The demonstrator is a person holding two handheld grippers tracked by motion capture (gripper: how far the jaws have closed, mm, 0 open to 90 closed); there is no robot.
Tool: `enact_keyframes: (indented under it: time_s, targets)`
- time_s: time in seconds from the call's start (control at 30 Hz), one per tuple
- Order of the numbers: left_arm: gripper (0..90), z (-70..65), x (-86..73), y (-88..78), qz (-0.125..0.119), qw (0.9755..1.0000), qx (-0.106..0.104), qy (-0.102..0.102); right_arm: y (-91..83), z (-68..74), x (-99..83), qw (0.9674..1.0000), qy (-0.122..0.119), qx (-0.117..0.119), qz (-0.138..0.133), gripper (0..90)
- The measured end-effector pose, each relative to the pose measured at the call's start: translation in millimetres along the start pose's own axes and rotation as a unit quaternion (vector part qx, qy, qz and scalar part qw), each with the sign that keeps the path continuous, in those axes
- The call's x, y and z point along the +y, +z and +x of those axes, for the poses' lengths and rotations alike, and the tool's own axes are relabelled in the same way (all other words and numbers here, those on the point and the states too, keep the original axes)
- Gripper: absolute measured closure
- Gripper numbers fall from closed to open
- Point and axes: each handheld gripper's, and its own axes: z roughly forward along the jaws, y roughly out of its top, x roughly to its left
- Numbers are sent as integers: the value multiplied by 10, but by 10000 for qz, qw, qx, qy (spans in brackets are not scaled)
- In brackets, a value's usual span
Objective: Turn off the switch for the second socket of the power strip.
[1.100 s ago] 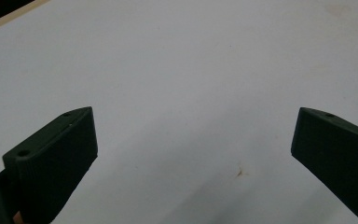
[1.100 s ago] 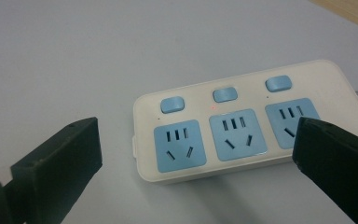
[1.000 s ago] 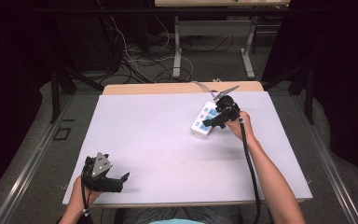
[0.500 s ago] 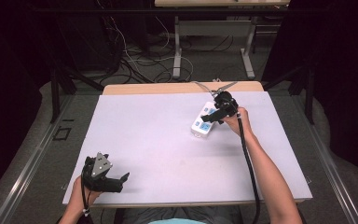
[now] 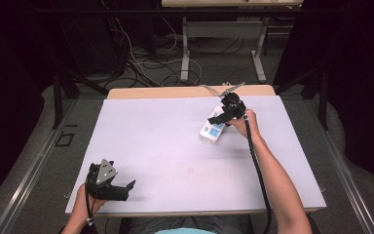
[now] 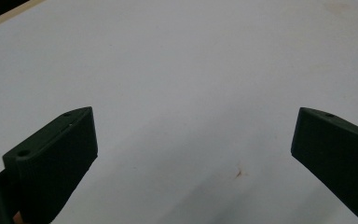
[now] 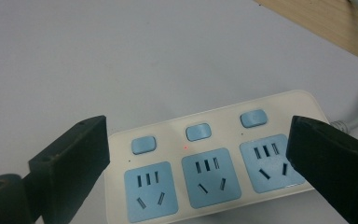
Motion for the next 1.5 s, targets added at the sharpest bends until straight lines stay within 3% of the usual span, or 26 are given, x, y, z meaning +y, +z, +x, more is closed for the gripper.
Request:
enact_keyframes:
  time_s: [0.3, 0.5, 0.63, 0.67, 0.7, 0.73, 0.83, 1.0, 1.1, 1.23, 1.4, 1.5]
  targets:
    - [1, 24, 3, -1, 62, 10000, 27, 54, 25, -5, 84, 9998, 74, -186, -27, 262]
    - [1, 18, -3, -1, 28, 10000, -9, -23, 65, -6, 103, 9991, 16, -412, -95, 507]
    - [1, 17, 1, -2, 56, 10000, 3, -3, 108, -8, 88, 9992, 81, -372, -113, 667]
    - [1, 17, 1, -2, 56, 10000, 1, -9, 112, 11, 89, 9991, 212, -366, -14, 696]
    - [1, 18, 0, -2, 53, 10000, -13, -11, 125, 0, 89, 9993, 107, -357, -11, 737]
    - [1, 15, -5, 3, 7, 10000, 13, -26, 145, 11, 82, 9993, 170, -328, -111, 775]
    - [2, 20, -5, -6, 37, 10000, -6, -32, 163, 29, 88, 9993, 169, -347, 31, 891]
    - [2, 17, -11, -2, 6, 10000, 34, -45, 233, 50, 85, 9990, 172, -365, 172, 900]
    - [3, 21, -9, -13, 49, 10000, -2, -50, 293, 44, 64, 9990, 199, -380, 100, 900]
    - [3, 18, -9, -16, 57, 10000, 2, -35, 337, 51, 59, 9982, 241, -462, 305, 900]
    - [3, 25, -16, -24, 51, 10000, 42, -15, 418, 57, 22, 9982, 195, -436, 352, 900]
    - [3, 25, -12, -20, 72, 10000, 34, -8, 419, 62, 16, 9978, 351, -464, 315, 900]
